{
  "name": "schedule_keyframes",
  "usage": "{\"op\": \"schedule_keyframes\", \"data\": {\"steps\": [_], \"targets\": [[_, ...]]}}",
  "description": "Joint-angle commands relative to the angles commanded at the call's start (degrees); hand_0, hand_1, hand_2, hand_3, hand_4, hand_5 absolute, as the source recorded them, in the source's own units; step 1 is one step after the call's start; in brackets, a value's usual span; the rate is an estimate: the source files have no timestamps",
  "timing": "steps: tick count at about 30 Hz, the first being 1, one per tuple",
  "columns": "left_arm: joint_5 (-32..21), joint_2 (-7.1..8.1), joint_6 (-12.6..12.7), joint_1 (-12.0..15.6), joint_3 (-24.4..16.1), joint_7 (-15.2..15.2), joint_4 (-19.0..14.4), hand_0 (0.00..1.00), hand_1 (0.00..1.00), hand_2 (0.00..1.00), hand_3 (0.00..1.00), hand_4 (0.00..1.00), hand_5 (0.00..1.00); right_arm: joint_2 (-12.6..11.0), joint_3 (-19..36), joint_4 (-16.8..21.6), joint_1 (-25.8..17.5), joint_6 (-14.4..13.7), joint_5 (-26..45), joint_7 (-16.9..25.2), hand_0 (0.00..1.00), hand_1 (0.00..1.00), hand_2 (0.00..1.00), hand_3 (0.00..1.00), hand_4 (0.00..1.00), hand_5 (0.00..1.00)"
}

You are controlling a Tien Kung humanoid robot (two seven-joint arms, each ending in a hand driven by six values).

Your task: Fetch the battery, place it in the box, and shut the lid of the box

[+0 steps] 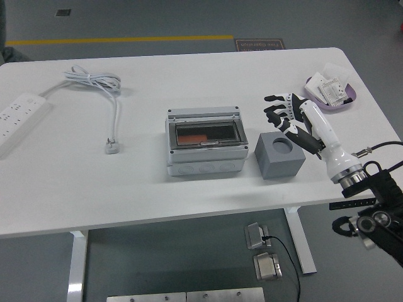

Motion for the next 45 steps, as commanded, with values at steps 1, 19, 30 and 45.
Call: {"op": "schedule_keyframes", "data": {"steps": [1,19,30,45], "targets": [[-0.19,0.01,0.02,0.04,0.16,-0.08,0.02,0.578,0.636,0.592,0.596,0.638,0.204,0.25,0.06,0.13,-1.37,0.29,2.06,1.66,0.467,0.491,0.617,0.725,0.998,0.876],[-0.14,-0.38,-0.11,-0.87,0.04,-0.02,-0.09,0.579,0.635,0.593,0.597,0.637,0.205,7.09,-4.45,-5.2,9.27,4.32,30.25,12.5,0.707,0.691,0.722,0.727,0.998,0.919],[2.35,0.69,-0.33,-2.09,-2.55,1.12,-0.39,0.579,0.635,0.593,0.597,0.637,0.206,7.83,0.12,-7.33,10.43,9.4,44.71,16.07,0.818,0.752,0.789,0.777,0.998,0.95],[2.1,1.51,-1.48,-0.39,-3.57,2.91,-0.5,0.594,0.646,0.603,0.598,0.638,0.208,6.75,0.82,-5.45,7.52,19.65,57.81,13.48,0.965,0.882,0.9,0.912,0.998,0.998]]}}
